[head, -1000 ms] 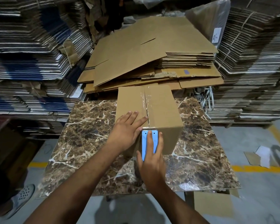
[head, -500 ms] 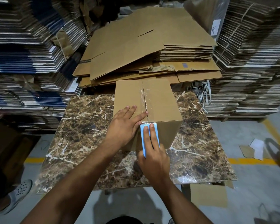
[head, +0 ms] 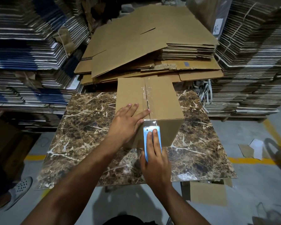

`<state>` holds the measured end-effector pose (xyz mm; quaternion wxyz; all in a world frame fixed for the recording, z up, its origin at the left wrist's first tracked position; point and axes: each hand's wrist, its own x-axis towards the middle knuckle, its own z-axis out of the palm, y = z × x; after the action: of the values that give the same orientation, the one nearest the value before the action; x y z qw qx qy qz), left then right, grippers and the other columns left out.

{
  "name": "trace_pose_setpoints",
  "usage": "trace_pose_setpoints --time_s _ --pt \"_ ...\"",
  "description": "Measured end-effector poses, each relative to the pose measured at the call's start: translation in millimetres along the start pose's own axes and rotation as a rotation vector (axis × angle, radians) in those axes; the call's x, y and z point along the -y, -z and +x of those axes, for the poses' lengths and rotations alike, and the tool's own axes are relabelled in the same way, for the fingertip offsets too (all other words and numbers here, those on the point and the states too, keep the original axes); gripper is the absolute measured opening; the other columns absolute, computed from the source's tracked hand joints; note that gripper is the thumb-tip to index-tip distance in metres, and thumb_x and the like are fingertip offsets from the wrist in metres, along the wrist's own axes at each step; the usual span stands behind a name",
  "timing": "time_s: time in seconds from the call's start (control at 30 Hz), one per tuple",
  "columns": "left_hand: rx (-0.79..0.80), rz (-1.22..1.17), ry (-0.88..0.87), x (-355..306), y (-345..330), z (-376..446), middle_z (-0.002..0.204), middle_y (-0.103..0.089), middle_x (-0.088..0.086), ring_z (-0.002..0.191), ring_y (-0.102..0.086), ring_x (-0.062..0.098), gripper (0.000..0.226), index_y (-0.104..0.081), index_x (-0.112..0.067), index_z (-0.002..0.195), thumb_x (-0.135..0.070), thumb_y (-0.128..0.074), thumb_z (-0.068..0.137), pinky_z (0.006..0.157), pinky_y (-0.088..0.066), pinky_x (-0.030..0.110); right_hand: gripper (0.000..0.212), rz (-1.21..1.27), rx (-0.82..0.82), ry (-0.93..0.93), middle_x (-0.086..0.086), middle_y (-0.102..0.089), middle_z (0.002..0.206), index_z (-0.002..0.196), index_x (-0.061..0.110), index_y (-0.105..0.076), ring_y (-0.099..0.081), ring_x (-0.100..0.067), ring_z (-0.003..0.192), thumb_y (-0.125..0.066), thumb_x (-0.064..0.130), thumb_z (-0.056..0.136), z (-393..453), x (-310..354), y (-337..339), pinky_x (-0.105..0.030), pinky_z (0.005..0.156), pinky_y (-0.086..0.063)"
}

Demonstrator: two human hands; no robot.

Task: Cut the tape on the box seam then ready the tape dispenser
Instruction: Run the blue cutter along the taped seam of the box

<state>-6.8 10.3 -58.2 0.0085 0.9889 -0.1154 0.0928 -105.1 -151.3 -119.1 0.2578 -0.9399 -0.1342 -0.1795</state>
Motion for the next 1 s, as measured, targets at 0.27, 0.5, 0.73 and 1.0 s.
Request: trace_pose_setpoints --time_s 0.27,0.5,0.73,1.0 --pt "-0.021 -0.001 -0.003 0 -1 -5 0.163 -0.035 0.007 0.149 -0.034 0.032 0.048 -0.023 -0.051 0.154 -0.047 -0.028 0.106 0.121 -0.029 0.045 0.065 -0.005 -0.001 0.003 -0.004 -0.021 0.168 0.157 0.011 -0.028 -0.059 -0.029 0.083 -0.049 0.024 0.098 -11 0 -2 -0.035 0.063 -0.055" --pt "-0.023 -0.017 -0.001 1 -1 -1 0.163 -0.035 0.007 0.149 -0.034 0.032 0.048 -0.022 -0.051 0.154 -0.045 -0.027 0.107 0.121 -0.029 0.045 0.059 -0.006 -0.015 -0.002 -0.005 -0.026 0.166 0.155 0.010 -0.033 -0.057 -0.029 0.079 -0.047 0.023 0.099 -11 -1 -5 -0.036 0.060 -0.054" --pt "-0.006 -0.005 0.004 0 0 1 0.164 -0.034 0.007 0.149 -0.033 0.032 0.049 -0.020 -0.051 0.154 -0.047 -0.022 0.106 0.121 -0.028 0.044 0.057 -0.016 -0.028 0.010 -0.006 -0.024 0.166 0.156 0.009 -0.030 -0.064 -0.035 0.095 -0.043 0.025 0.102 -13 -1 -11 -0.037 0.069 -0.052" --pt "0.003 0.001 -0.002 0 -1 2 0.164 -0.033 0.007 0.150 -0.032 0.031 0.050 -0.017 -0.052 0.154 -0.048 -0.017 0.104 0.121 -0.028 0.045 0.055 0.001 -0.038 0.006 -0.010 -0.029 0.165 0.154 0.006 -0.033 -0.064 -0.036 0.098 -0.041 0.027 0.103 -17 1 -7 -0.039 0.074 -0.055"
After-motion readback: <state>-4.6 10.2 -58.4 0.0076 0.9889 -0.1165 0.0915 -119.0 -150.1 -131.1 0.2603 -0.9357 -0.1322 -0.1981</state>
